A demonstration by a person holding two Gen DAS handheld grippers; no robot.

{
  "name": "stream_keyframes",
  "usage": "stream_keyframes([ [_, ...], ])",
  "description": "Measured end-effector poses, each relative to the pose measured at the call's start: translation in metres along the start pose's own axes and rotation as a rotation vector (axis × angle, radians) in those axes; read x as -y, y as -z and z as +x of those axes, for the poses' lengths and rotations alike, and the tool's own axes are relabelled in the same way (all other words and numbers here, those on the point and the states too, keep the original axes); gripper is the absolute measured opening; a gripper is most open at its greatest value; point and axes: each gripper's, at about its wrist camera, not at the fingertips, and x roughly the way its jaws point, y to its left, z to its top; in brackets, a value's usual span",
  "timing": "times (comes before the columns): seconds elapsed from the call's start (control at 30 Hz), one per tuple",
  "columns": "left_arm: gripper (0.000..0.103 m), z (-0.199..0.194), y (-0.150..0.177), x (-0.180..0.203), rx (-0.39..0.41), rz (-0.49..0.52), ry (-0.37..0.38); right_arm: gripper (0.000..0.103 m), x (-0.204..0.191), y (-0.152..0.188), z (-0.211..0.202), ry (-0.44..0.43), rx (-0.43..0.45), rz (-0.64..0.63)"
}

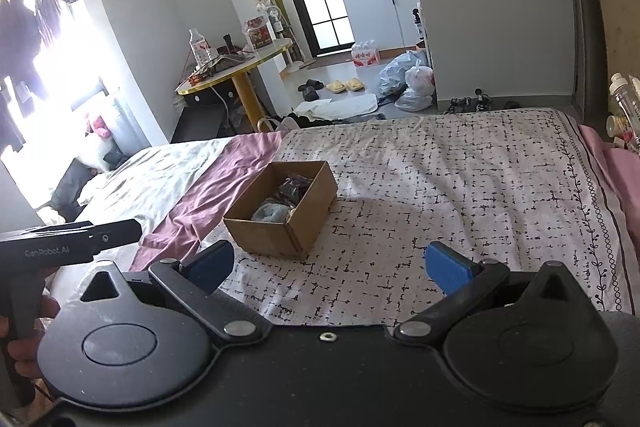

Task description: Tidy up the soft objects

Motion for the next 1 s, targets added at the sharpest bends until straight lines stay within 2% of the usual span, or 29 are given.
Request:
stream_keyframes([
  [1.0, 0.103, 0.0031, -0.0017, 0.0008, -0.015, 0.014, 0.001, 0.103, -0.0009, -0.0075, 0.0037, 0.024, -0.010, 0.011],
])
